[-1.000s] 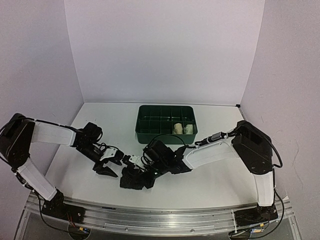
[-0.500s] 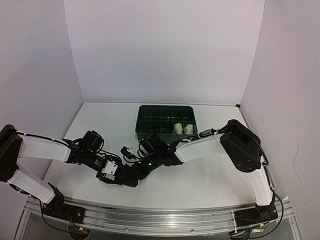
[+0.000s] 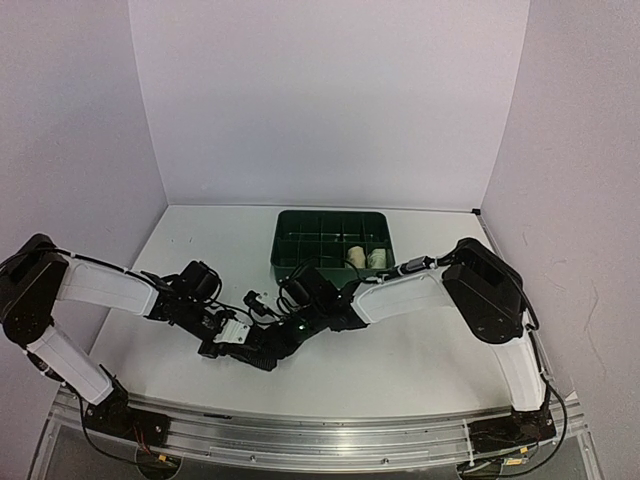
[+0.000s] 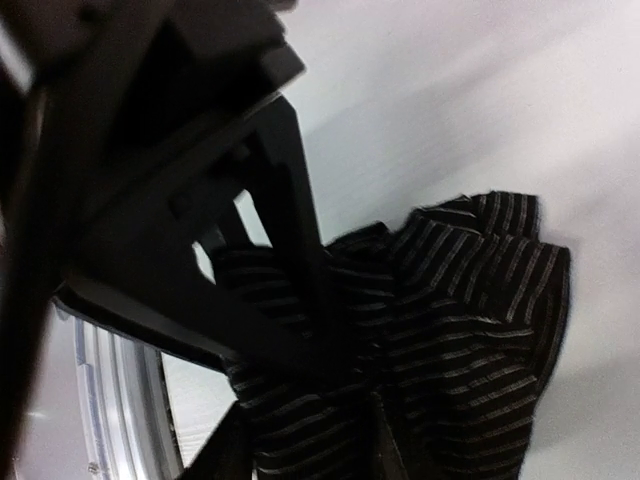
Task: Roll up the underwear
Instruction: Roll the underwear to the center of the board.
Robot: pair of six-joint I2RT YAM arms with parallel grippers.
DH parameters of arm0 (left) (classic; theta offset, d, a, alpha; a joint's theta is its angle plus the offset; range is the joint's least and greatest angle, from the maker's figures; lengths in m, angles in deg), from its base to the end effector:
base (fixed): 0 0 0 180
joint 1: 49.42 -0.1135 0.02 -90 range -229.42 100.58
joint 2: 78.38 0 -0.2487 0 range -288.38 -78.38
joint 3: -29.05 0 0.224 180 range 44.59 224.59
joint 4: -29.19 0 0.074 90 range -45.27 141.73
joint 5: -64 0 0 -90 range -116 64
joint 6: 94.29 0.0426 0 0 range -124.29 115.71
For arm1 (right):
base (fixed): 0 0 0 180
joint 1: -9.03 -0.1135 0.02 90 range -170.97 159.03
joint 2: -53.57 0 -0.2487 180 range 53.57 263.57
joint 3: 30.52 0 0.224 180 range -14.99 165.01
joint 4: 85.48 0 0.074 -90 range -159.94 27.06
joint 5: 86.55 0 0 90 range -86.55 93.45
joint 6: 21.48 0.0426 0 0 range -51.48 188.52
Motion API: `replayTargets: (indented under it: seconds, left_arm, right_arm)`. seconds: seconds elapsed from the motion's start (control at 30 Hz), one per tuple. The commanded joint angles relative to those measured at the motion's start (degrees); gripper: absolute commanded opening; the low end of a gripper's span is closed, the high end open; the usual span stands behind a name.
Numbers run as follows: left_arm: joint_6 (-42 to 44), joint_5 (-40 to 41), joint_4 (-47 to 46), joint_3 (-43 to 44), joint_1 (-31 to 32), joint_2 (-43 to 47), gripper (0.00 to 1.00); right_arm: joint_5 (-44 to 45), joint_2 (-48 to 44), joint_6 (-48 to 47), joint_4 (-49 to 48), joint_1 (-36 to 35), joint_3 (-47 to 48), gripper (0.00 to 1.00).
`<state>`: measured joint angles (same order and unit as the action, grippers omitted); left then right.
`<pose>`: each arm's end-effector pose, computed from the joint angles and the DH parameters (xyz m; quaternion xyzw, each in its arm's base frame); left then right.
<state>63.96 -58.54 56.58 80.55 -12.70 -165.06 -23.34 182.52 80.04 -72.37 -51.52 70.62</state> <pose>0.1781 -0.1615 0.1352 0.7802 0.5152 -0.2001 0.2930 0.2090 0.4092 0.1290 -0.4547 0.7652 0.4081 0.2027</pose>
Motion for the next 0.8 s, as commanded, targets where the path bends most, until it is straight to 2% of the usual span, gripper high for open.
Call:
replayTargets:
  seconds: [0.0, 0.1, 0.27, 0.37, 0.57, 0.77]
  left_arm:
    - [-2.4, 2.3, 6.2, 1.8, 0.0, -1.6, 0.00]
    - [-4.3, -0.2, 9.2, 3.4, -0.4, -3.7, 0.00]
    - [-8.1, -5.8, 14.2, 8.6, -2.2, -9.0, 0.00]
    - [-10.1, -7.7, 15.7, 11.0, -3.4, -12.2, 0.00]
    - [-15.1, -12.9, 21.9, 19.1, -6.0, -21.2, 0.00]
    - [-13.9, -13.2, 22.8, 19.6, -6.0, -22.2, 0.00]
  right_arm:
    - [10.9, -6.0, -5.7, 5.3, -0.6, -4.5, 0.46]
    - [17.0, -11.9, -9.7, 3.1, -0.7, -8.1, 0.50]
    - [26.2, -19.9, -23.4, -13.5, -3.9, -19.8, 0.54]
    - [31.4, -21.1, -31.3, -20.8, -6.7, -25.6, 0.57]
    - [39.7, -14.3, -44.3, -20.8, -11.0, -21.7, 0.62]
    - [44.1, -7.0, -49.8, -14.1, -11.1, -11.7, 0.64]
